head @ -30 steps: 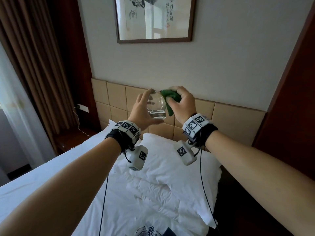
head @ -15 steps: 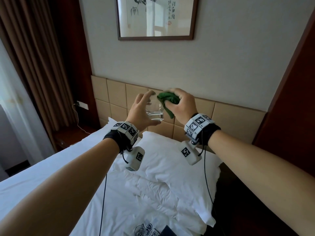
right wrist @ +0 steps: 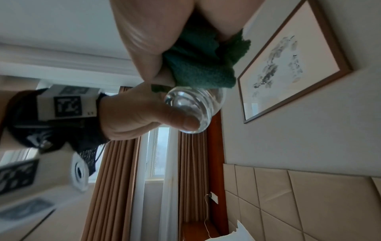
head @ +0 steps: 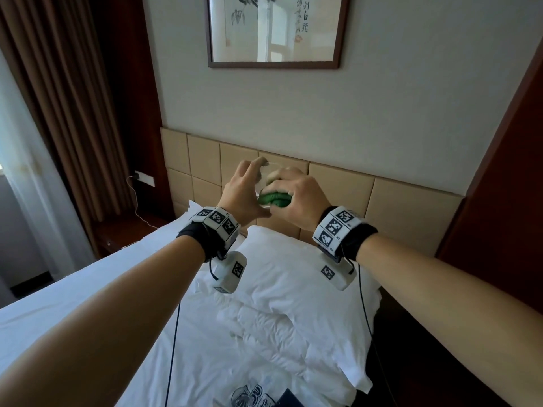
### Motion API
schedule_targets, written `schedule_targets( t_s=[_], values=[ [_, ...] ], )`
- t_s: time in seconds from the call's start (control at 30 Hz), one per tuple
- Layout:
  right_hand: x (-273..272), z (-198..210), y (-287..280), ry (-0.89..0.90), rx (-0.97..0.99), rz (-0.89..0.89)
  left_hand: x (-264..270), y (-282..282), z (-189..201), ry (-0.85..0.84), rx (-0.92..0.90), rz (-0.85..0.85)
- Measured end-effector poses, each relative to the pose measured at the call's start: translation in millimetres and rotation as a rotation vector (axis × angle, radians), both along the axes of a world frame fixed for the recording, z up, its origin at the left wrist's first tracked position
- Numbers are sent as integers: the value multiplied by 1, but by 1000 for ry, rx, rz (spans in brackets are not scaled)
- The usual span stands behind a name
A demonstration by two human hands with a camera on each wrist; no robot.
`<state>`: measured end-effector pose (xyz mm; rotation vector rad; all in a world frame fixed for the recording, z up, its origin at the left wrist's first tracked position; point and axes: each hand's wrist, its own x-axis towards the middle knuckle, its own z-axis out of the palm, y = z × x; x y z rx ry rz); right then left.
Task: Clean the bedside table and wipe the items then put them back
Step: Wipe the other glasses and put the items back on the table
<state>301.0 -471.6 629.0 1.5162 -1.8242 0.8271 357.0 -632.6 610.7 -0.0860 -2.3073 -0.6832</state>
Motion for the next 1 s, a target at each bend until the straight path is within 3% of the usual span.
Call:
schedule_targets(
  t_s=[0.13,0.23,0.33,0.5,0.73,1.0],
  values=[
    [-4,10,-2,-226,-200,-39,1,0,1,4,-27,2],
    [-6,16,-7,-518,-389,-82,0,3,1,12,-68,-28],
    [-10,13,-12,-827,-472,-10,-1,4,1,44,-40,-53],
    [-20,6,-14,-1025,-516,-16,-2,-2,-7,105,96,-65],
    [-15,13,-17,-906,-523,4,1,-1,-4,120,89,-69],
    [-14,7,-9,-474,-359,-37,1,-6,6,79,19,-40]
  ],
)
